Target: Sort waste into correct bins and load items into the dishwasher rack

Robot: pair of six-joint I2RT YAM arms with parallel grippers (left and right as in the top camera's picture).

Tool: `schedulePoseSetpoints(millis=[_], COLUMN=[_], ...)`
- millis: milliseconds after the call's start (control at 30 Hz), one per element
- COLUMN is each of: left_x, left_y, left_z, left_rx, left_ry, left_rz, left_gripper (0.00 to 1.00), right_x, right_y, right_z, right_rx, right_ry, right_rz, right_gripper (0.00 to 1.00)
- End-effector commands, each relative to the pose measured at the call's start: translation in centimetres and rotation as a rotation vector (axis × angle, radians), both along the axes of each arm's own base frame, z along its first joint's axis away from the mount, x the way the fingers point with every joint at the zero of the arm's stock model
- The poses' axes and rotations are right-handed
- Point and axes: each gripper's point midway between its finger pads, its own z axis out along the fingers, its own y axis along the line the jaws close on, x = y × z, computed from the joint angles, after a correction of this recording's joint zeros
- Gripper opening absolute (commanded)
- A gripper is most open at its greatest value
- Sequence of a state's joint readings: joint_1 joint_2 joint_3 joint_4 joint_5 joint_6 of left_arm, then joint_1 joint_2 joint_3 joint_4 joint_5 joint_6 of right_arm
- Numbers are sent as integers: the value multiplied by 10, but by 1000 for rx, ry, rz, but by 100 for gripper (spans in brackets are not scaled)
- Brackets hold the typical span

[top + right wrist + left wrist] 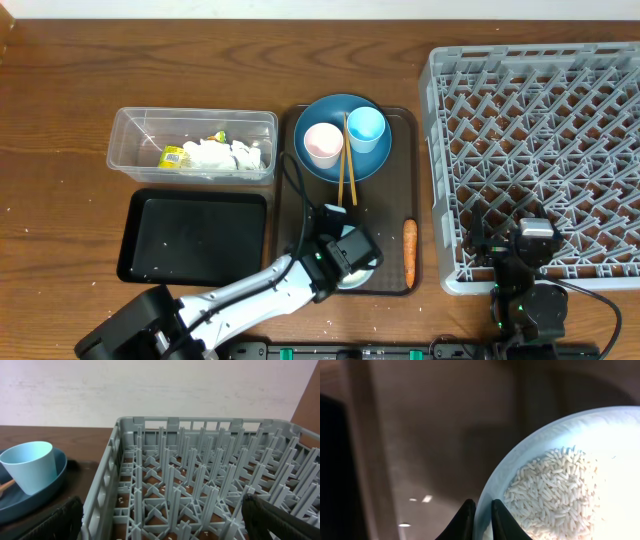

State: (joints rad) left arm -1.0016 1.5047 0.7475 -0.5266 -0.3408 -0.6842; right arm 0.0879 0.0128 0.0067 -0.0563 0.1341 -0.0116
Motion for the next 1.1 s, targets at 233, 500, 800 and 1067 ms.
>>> schedulePoseSetpoints(millis=[233, 500, 800, 1067], left_x=[28, 36, 38, 15], left_y=[48, 48, 35, 2], left_z=[4, 11, 64, 105], left_rx=[113, 125, -6, -316], left_ry=[-63, -68, -121, -82], left_rz=[134, 96, 82, -1], left_gripper=[22, 32, 39, 91], right_x=[0, 0, 0, 0], right_y=[-2, -2, -2, -2], right_z=[-1, -1, -1, -1], right_rx=[-5, -5, -5, -5], right_ry=[5, 5, 5, 5], right_rz=[-11, -11, -11, -11], right_gripper=[99, 99, 99, 99])
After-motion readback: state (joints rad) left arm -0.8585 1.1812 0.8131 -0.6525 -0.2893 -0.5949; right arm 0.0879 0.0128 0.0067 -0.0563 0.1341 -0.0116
